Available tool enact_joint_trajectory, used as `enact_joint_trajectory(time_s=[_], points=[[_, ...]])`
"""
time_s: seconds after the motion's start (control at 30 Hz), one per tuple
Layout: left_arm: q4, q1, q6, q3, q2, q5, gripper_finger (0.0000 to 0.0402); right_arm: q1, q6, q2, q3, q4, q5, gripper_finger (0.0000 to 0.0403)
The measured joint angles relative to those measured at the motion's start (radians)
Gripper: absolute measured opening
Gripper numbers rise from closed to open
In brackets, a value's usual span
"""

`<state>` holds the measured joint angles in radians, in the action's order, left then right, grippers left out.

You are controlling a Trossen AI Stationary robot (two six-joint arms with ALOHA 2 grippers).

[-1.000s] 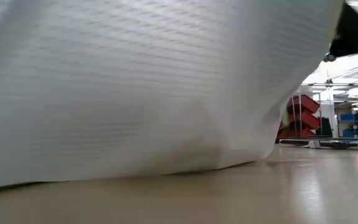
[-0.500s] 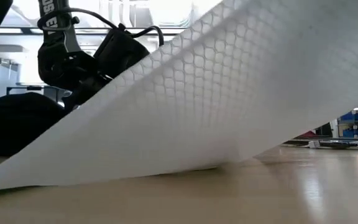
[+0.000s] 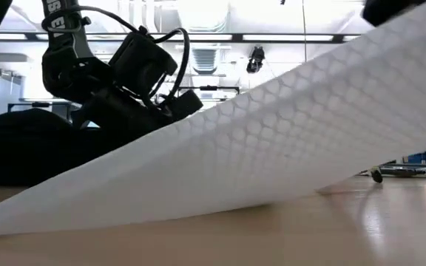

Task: Unpack backpack
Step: Remove the black charger adapter from the zip bag

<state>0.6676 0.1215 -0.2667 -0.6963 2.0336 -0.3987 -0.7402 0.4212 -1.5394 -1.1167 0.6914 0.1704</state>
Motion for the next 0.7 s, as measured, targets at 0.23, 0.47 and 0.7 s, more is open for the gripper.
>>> enact_joint_trajectory(time_s=[0.23,0.47,0.7], points=[[-0.053,0.002,-0.001,0.092,-0.129,0.022,0.0118,-0.117,0.279,0.02,0.049,0.012,0.101,0.011],[-0.08,0.004,-0.05,0.218,-0.262,0.02,0.0118,-0.251,0.479,0.021,0.096,0.019,0.148,0.011],[-0.083,0.019,-0.087,0.254,-0.298,0.023,0.0118,-0.308,0.694,0.026,0.158,0.09,0.197,0.011]])
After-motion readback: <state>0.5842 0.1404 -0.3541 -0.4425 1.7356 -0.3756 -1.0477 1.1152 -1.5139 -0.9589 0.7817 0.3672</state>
